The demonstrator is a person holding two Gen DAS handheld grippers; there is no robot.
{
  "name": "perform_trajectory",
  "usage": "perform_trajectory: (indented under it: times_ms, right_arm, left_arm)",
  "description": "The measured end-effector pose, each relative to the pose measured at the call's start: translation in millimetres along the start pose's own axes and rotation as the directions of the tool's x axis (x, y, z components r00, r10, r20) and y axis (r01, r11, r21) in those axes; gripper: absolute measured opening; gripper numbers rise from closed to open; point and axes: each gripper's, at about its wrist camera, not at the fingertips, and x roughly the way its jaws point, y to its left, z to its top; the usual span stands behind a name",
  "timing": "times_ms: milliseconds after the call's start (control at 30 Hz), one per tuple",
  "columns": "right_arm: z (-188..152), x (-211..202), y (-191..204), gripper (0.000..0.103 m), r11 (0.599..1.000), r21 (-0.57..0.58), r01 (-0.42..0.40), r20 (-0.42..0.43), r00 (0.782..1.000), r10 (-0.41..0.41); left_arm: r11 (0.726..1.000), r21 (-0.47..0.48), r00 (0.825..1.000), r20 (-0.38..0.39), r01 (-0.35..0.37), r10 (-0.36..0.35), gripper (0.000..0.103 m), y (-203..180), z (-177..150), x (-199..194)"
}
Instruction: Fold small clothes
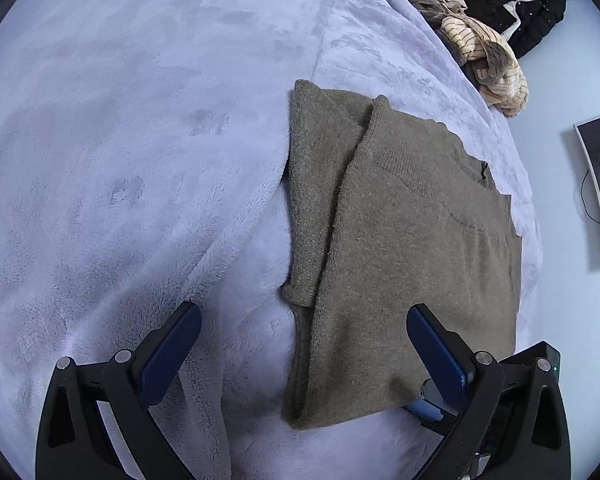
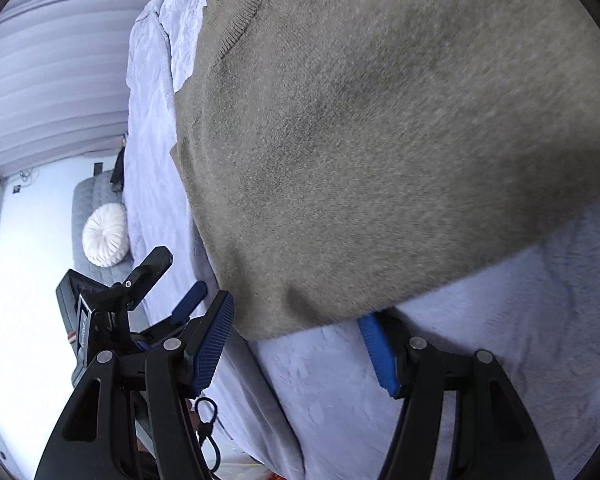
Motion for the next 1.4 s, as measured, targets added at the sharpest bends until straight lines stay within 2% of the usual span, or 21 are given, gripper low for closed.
perform_trajectory:
  times_ms: [100, 200, 267, 300, 333, 400, 500, 600, 700, 800, 900, 1033, 1233, 1267, 1367, 1400]
  right_arm:
    - [3.9, 9.1, 0.6, 0.069, 0.998, 0.034, -0.045, 0.010, 0.999, 0.045]
    - [10.3, 12.7, -0.2, 0.069, 0.988, 0.090, -0.126, 0.033, 0.992, 0.123]
    - [13.9, 14.1, -2.9, 0.063, 0.975, 0.133, -0.177, 0.048, 0.984, 0.172]
    - [15.7, 14.8, -4.4, 0.045, 0.972, 0.148, -0.184, 0.051, 0.983, 0.179]
    - [17.6, 15.4, -5.3, 0.023, 0.970, 0.159, -0.186, 0.051, 0.982, 0.180]
    - [22.0, 12.8, -3.4, 0.011, 0.959, 0.161, -0.233, 0.060, 0.972, 0.226]
    - [29.2, 0.8, 13.3, 0.010, 0.940, 0.115, -0.320, 0.078, 0.947, 0.312]
    - [36.7, -8.4, 36.4, 0.010, 0.928, 0.047, -0.369, 0.077, 0.928, 0.364]
    - [40.8, -15.4, 48.2, 0.010, 0.923, 0.012, -0.386, 0.067, 0.921, 0.384]
    - [41.3, -16.5, 52.5, 0.010, 0.923, -0.005, -0.386, 0.057, 0.921, 0.386]
    - [36.4, -12.9, 50.4, 0.010, 0.930, -0.013, -0.367, 0.036, 0.930, 0.367]
    - [29.1, -5.2, 35.4, 0.010, 0.949, -0.006, -0.315, -0.016, 0.949, 0.315]
    - [20.4, 14.3, 30.5, 0.010, 0.975, -0.012, -0.221, -0.101, 0.971, 0.219]
    - [20.9, 17.3, 33.1, 0.011, 0.980, -0.020, -0.198, -0.117, 0.974, 0.195]
    - [18.5, 11.7, 36.0, 0.021, 0.990, -0.088, -0.111, -0.191, 0.977, 0.093]
    - [12.9, 5.1, 37.2, 0.031, 0.989, -0.123, -0.087, -0.210, 0.976, 0.060]
  left_arm:
    - [1.000, 0.001, 1.000, 0.003, 0.025, -0.025, 0.103, -3.2, 0.4, 0.5]
    - [0.995, -0.012, 0.996, 0.001, 0.094, -0.094, 0.103, -4.1, 3.3, -0.2]
    - [0.988, -0.030, 0.988, -0.006, 0.151, -0.151, 0.103, -5.6, 5.7, -0.2]
    - [0.984, -0.036, 0.984, -0.010, 0.175, -0.175, 0.103, -6.8, 7.1, 0.6]
    - [0.979, -0.040, 0.980, -0.014, 0.200, -0.201, 0.103, -8.4, 8.8, 1.9]
    - [0.970, -0.049, 0.970, -0.026, 0.239, -0.241, 0.103, -10.5, 11.1, 4.2]
    - [0.950, -0.083, 0.952, -0.044, 0.300, -0.304, 0.103, -10.5, 17.5, 13.7]
    - [0.915, -0.137, 0.918, -0.065, 0.380, -0.391, 0.103, -12.4, 28.6, 29.4]
    - [0.890, -0.167, 0.896, -0.068, 0.424, -0.439, 0.103, -19.4, 39.2, 40.9]
    - [0.881, -0.151, 0.884, -0.070, 0.449, -0.463, 0.103, -33.0, 47.3, 47.1]
    - [0.890, -0.111, 0.888, -0.086, 0.442, -0.451, 0.103, -50.0, 50.1, 52.6]
    - [0.926, -0.086, 0.920, -0.118, 0.366, -0.375, 0.103, -59.8, 47.5, 68.9]
    - [0.946, -0.096, 0.940, -0.124, 0.309, -0.319, 0.102, -56.8, 44.2, 83.4]
    - [0.951, -0.092, 0.945, -0.118, 0.296, -0.305, 0.100, -58.0, 44.3, 84.0]
    - [0.972, -0.067, 0.965, -0.120, 0.225, -0.232, 0.085, -60.0, 44.9, 87.4]
    - [0.979, -0.056, 0.972, -0.123, 0.197, -0.203, 0.078, -60.3, 44.8, 88.4]
